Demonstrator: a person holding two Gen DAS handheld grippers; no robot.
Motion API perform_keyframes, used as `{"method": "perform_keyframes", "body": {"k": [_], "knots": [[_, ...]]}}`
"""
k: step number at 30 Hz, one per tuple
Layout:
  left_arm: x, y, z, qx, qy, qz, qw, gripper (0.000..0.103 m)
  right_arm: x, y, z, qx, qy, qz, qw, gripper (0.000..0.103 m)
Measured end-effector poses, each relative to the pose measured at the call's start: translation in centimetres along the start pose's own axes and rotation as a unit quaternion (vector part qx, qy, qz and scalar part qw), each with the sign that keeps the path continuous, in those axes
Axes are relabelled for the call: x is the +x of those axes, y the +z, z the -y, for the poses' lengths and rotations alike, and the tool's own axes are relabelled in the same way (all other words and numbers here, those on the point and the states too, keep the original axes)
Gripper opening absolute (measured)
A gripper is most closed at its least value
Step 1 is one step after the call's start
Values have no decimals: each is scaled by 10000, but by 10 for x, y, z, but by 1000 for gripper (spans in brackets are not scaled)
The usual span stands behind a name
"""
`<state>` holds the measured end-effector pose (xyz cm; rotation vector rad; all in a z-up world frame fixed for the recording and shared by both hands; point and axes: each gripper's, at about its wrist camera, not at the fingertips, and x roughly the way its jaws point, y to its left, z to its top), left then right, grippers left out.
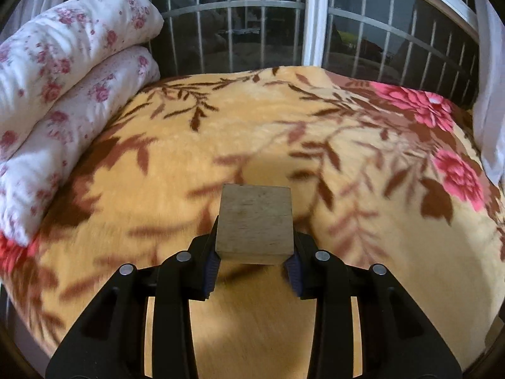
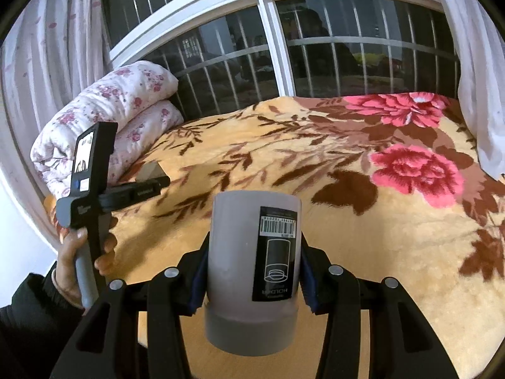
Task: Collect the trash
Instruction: 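Lower the canister and wooden block into the orange bin and open both tools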
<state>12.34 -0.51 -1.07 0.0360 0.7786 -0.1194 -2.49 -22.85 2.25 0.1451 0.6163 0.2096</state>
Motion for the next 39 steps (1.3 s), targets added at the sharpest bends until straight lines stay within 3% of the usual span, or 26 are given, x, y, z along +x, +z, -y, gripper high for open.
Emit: {"method": "perform_keyframes", "body": {"k": [5, 10, 18, 23, 30, 36, 39], "knots": [[-46, -30, 20, 176, -75, 104, 9998, 35, -28, -22, -16, -125, 143, -98, 9998, 47], [-93, -75, 38, 287, -401, 92, 9987, 35, -58, -63, -35, -390, 262, -334, 9983, 47], [-132, -164, 59, 684, -734, -267, 9946, 35, -78, -123, -45, -561, 371, -866, 9940, 47], [-132, -208, 67, 985, -818, -676, 9895, 35, -78, -161, -47, -692, 450, -1312, 9879, 47], [-111, -260, 70, 1246, -968, -1404, 9774, 35, -60, -194, -29, -392, 470, -1848, 9809, 47], [-72, -281, 75, 1387, -1154, -1878, 9655, 35, -27, -212, -21, -313, 394, -2244, 9732, 47], [-45, -287, 78, 1463, -1068, -2080, 9612, 35, -2, -223, -21, -394, 344, -2539, 9658, 47]]}}
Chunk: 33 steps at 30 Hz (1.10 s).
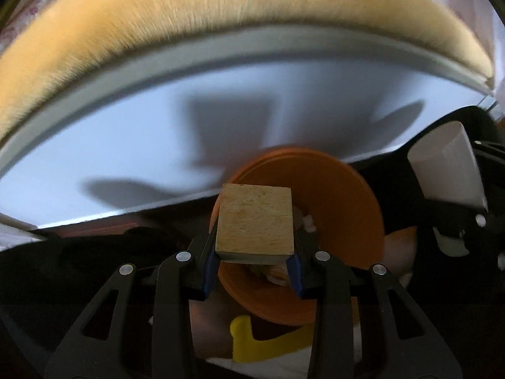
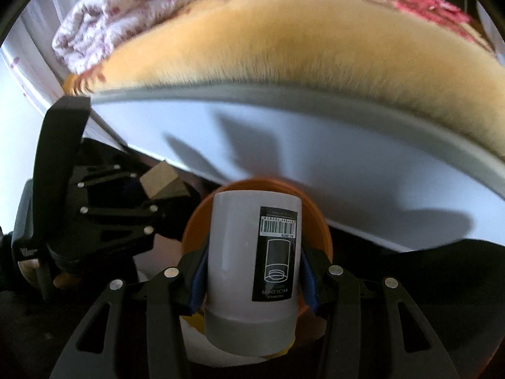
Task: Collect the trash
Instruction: 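Lower the canister and wooden block into the orange bin and open both tools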
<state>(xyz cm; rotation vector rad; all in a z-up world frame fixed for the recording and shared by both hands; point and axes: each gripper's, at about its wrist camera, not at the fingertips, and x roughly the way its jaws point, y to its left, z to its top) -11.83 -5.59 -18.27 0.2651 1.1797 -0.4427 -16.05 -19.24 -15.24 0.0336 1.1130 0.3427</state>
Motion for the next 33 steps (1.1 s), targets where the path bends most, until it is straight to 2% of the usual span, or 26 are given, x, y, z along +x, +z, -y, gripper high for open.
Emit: {"method": "perform_keyframes", "body": {"k": [5, 8, 12, 18, 21, 27, 28, 29, 30, 32, 33], "knots": [[36, -5, -1, 81, -83, -368, 9993, 35, 50, -5, 0, -235, -136, -614, 9977, 47], [55, -7, 0, 295, -65, -629, 9976, 35, 74, -8, -1, -358, -171, -958, 9946, 47], [84, -15, -1, 547, -172, -1099, 9923, 35, 101, -11, 2, -446, -72, -1437, 9886, 47], [106, -16, -2, 850, -277, -1454, 9853, 35, 120, -6, 5, -718, -158, -1793, 9810, 47], [120, -6, 2, 1025, -113, -1508, 9832, 35, 129, -7, 9, -960, -304, -1946, 9757, 47], [130, -7, -2, 991, -102, -1668, 9809, 35, 140, -12, 16, -1008, -113, -2188, 9705, 48], [131, -6, -2, 990, -69, -1686, 9807, 36, 144, -11, 17, -1006, -86, -2222, 9698, 54], [131, -4, -2, 992, -44, -1694, 9805, 45, 145, -10, 17, -994, -62, -2244, 9694, 60], [131, -4, -1, 984, -23, -1687, 9807, 49, 144, -10, 17, -1002, -83, -2198, 9704, 66], [129, -3, 1, 988, -28, -1621, 9818, 65, 141, -9, 17, -992, -73, -2173, 9710, 66], [126, -3, 1, 1014, -6, -1554, 9826, 66, 139, -9, 17, -996, -84, -2150, 9715, 66]]}}
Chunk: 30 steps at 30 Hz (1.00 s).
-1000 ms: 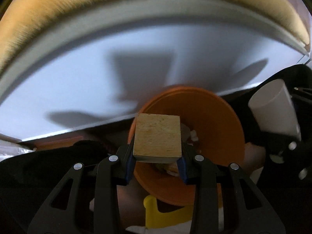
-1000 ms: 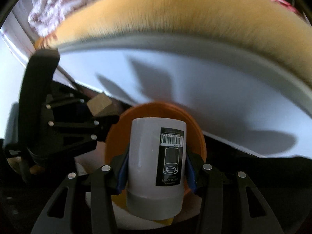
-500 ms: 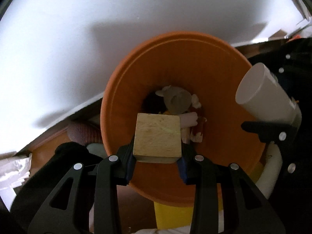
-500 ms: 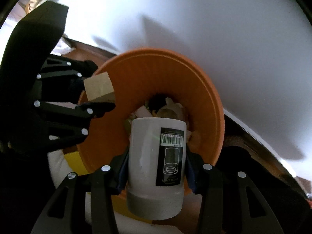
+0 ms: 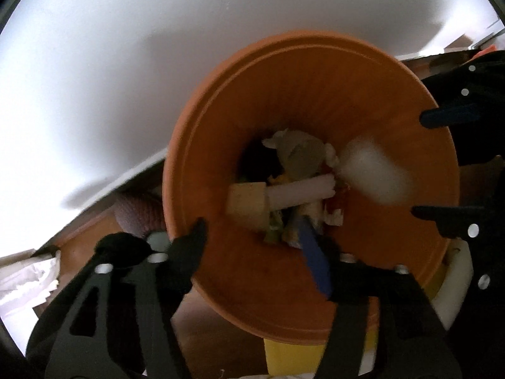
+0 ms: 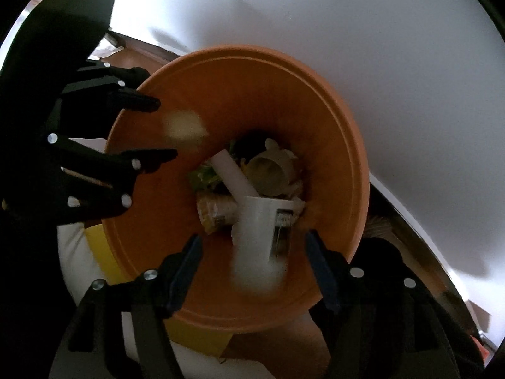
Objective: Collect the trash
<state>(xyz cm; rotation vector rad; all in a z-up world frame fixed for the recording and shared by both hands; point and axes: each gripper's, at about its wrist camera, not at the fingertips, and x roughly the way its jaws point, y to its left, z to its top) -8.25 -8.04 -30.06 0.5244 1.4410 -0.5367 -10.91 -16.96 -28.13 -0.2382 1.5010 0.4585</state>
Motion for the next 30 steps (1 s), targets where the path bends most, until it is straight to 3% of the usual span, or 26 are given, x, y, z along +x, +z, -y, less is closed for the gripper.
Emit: {"method": "perform_keyframes", "body": {"k": [13, 17, 20, 21, 23, 25, 28, 30], "knots": [[-29, -13, 6, -95, -44, 376, 9992, 67, -41, -24, -4, 250, -178, 462, 9985, 67], [-72, -24, 10, -65, -74, 811, 9967, 67, -80, -37, -15, 173, -88, 862, 9961, 69], [-114, -33, 10, -85, 73, 1267, 9919, 68, -131, -48, -28, 3, -137, 1451, 9893, 75], [-135, -37, 7, -143, 178, 1511, 9883, 71, -149, -49, -30, -27, -187, 1659, 9860, 77], [-166, -41, 1, -311, 390, 1901, 9805, 86, -180, -50, -34, -26, -301, 2080, 9777, 80], [-204, -41, -9, -600, 603, 2405, 9669, 88, -217, -50, -33, 54, -518, 2634, 9633, 93], [-253, -34, -25, -1111, 886, 3089, 9404, 91, -266, -43, -26, 333, -1170, 3458, 9304, 98], [-273, -25, -34, -1350, 1037, 3358, 9264, 91, -288, -33, -17, 541, -1385, 3841, 9112, 98]]}}
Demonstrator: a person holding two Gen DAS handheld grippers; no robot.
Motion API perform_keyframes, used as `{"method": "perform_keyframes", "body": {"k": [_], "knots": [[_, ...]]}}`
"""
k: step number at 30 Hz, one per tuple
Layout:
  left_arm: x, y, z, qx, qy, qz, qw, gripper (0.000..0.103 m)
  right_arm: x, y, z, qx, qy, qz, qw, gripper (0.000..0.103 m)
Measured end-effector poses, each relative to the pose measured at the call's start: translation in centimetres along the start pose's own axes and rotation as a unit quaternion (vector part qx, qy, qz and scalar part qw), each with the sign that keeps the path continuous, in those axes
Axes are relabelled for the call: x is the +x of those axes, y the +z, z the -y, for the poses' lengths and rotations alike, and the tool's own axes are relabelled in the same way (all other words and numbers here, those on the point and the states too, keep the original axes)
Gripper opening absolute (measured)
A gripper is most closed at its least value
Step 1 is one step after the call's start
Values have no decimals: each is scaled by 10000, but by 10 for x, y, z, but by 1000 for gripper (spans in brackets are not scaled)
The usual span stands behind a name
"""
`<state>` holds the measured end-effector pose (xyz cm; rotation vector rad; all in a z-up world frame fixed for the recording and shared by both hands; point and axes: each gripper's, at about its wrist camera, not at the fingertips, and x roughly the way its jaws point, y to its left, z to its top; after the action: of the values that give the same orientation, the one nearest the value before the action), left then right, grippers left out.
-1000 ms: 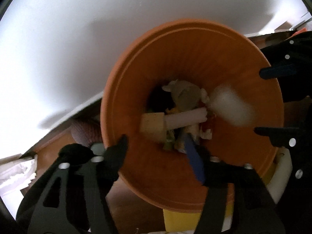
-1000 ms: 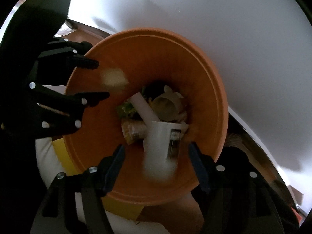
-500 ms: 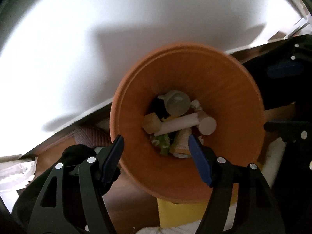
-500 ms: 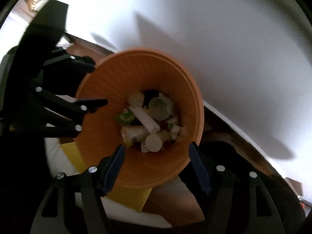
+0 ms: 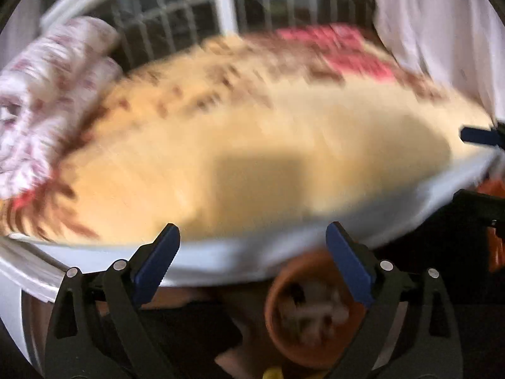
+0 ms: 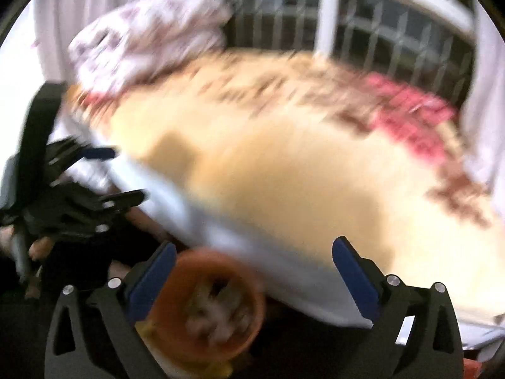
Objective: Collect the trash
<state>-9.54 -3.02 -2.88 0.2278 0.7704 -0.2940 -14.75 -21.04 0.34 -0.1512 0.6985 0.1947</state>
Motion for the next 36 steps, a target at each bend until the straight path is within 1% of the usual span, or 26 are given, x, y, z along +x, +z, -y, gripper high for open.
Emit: {"method": "perform_keyframes", "body": {"k": [1, 2, 3, 5, 7, 9, 11, 13, 16, 21, 27, 36], "knots": [[-4, 15, -4, -148, 112, 196, 9996, 92, -1, 7, 1, 89, -125, 212, 9997, 98], [-7, 22, -6, -226, 166, 291, 9992, 93, -3, 16, 4, 171, -299, 423, 9985, 98], [-8, 36, -8, -372, 282, 415, 9980, 93, -4, 26, 6, 260, -610, 684, 9955, 98], [-10, 51, -13, -598, 428, 575, 9956, 93, -8, 42, 10, 388, -1016, 1022, 9888, 98], [-5, 65, -20, -790, 475, 668, 9935, 93, -2, 51, 16, 482, -1311, 1122, 9838, 98], [-2, 72, -24, -914, 518, 727, 9918, 93, 8, 56, 17, 614, -1634, 1164, 9777, 98], [1, 76, -25, -986, 613, 750, 9904, 93, 9, 56, 22, 700, -1781, 1183, 9744, 98], [8, 81, -24, -1017, 624, 691, 9904, 93, 17, 55, 24, 795, -1932, 1168, 9709, 98], [14, 79, -22, -1085, 571, 652, 9903, 93, 27, 52, 24, 981, -1943, 1143, 9693, 98], [22, 73, -19, -1103, 553, 588, 9906, 93, 31, 48, 27, 1240, -2009, 1194, 9644, 98], [29, 70, -16, -1087, 545, 506, 9913, 93, 33, 46, 31, 1258, -2038, 1142, 9642, 98], [29, 70, -16, -1074, 563, 518, 9913, 93, 33, 44, 32, 1256, -2038, 1131, 9643, 98]]}}
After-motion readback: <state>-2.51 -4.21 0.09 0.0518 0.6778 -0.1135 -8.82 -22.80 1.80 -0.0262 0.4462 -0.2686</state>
